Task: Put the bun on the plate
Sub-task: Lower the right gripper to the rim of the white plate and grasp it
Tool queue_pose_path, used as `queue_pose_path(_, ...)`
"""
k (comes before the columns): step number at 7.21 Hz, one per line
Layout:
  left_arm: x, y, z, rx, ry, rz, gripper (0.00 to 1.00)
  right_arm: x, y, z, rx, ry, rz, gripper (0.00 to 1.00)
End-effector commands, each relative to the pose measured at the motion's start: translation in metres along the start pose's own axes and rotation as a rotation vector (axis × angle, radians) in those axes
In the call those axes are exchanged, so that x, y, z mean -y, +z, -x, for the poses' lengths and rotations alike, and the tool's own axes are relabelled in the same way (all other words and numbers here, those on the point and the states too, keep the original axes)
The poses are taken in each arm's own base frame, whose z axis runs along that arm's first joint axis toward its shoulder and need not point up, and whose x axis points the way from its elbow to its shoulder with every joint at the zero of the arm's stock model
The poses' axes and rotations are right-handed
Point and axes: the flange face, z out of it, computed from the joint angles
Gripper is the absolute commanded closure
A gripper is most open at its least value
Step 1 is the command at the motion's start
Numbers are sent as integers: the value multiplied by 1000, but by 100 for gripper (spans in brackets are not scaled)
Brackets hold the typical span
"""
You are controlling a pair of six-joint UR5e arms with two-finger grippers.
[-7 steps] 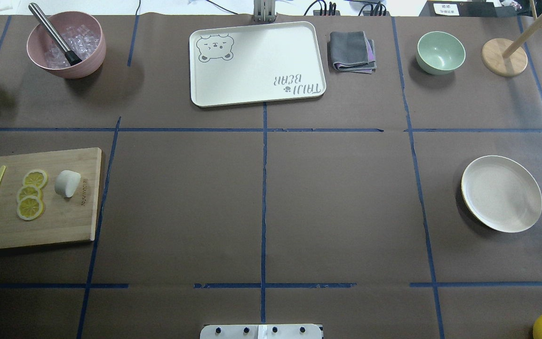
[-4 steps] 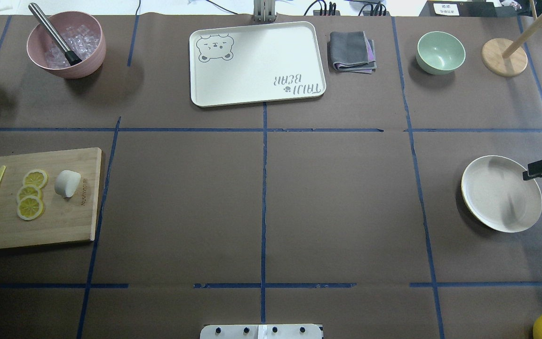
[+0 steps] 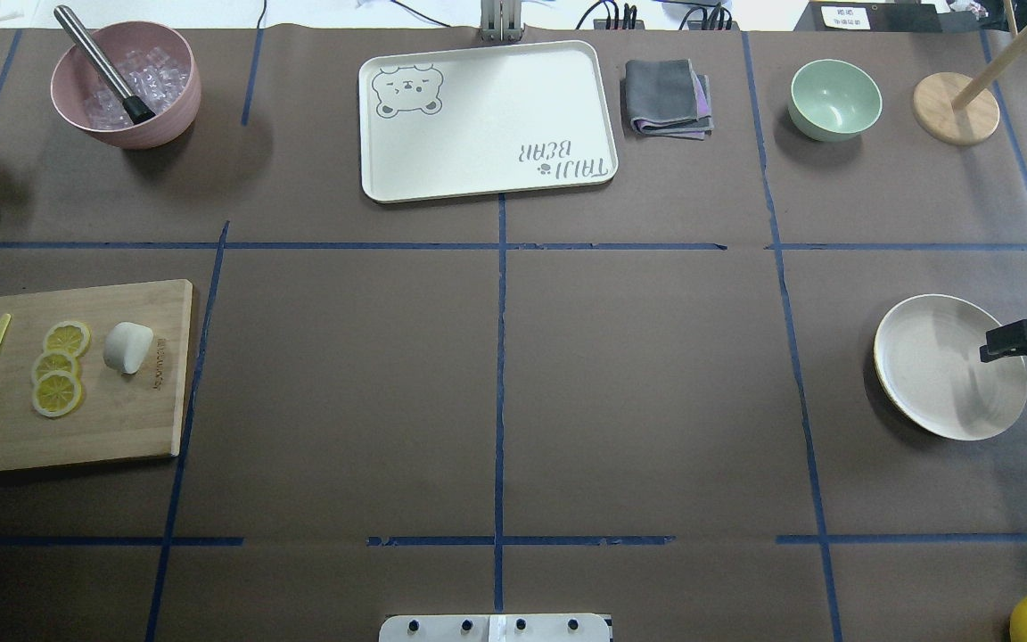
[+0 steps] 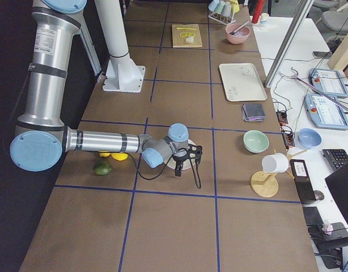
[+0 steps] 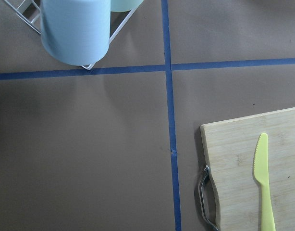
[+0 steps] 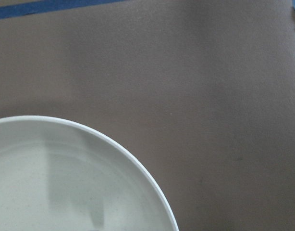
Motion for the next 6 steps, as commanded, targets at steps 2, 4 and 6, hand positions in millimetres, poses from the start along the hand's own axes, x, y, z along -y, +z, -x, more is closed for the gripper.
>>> queue_pose_path(2,0,-1,-1,0,2,-1,0,-1,2,-2,-2,-1,4,50)
queue_pose_path(4,1,-1,-1,0,3,-2,0,-1,0,0,1,-8,2,96)
queue_pose_path(6,2,-1,-2,0,5,-2,0,3,-3,7,12,-3,-1,100)
